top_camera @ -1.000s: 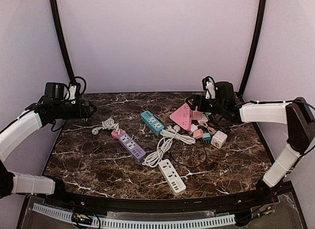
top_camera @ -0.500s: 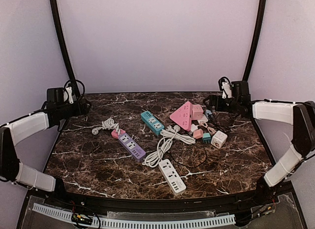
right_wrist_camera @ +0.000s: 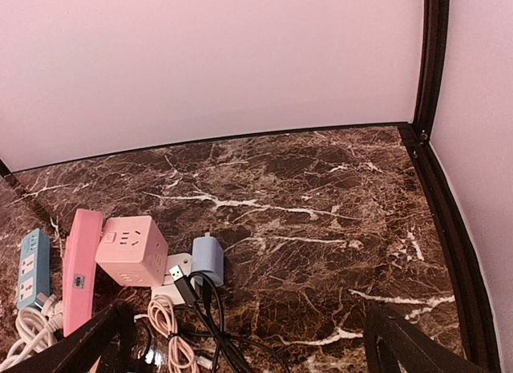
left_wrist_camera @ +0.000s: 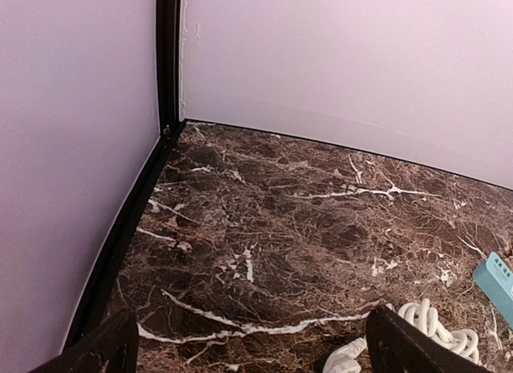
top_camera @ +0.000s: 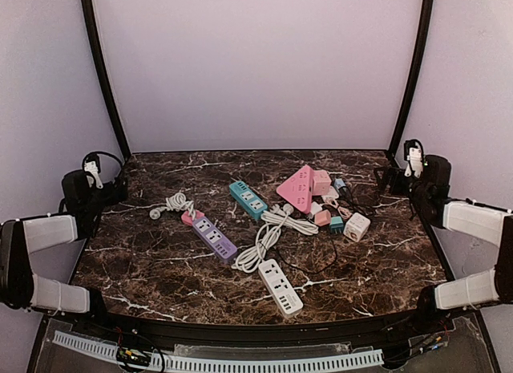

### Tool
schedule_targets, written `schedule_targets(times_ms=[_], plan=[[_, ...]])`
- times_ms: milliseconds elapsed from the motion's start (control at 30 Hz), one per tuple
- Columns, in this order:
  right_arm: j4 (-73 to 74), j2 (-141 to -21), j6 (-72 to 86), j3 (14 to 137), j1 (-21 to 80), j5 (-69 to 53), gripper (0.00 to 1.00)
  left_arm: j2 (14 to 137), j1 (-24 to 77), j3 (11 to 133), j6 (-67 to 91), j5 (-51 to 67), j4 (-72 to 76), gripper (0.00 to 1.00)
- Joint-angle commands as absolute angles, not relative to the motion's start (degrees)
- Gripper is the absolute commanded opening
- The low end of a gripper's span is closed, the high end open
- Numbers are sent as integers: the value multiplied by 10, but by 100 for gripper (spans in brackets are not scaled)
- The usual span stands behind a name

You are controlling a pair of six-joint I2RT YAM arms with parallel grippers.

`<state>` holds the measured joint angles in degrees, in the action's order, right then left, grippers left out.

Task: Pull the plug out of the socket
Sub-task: Reset both arms

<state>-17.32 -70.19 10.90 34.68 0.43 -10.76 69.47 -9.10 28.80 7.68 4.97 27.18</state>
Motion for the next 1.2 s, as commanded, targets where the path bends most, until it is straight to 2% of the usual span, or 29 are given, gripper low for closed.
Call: schedule_targets(times_ms=[0,200,500,667,1167], plan=[[-364,-646,94,249,6,-87,99,634,-91,218,55,21,392,99],[-507,-613,57,125,5,-59,99,626,-91,136,43,39,474,99],[-581,-628,31,53,5,-30,99,669,-91,101,28,27,525,99],[-607,-653,29,56,5,-38,99,700,-90,101,34,29,549,99],[-601,-648,30,54,6,-31,99,686,-90,99,40,11,535,99]])
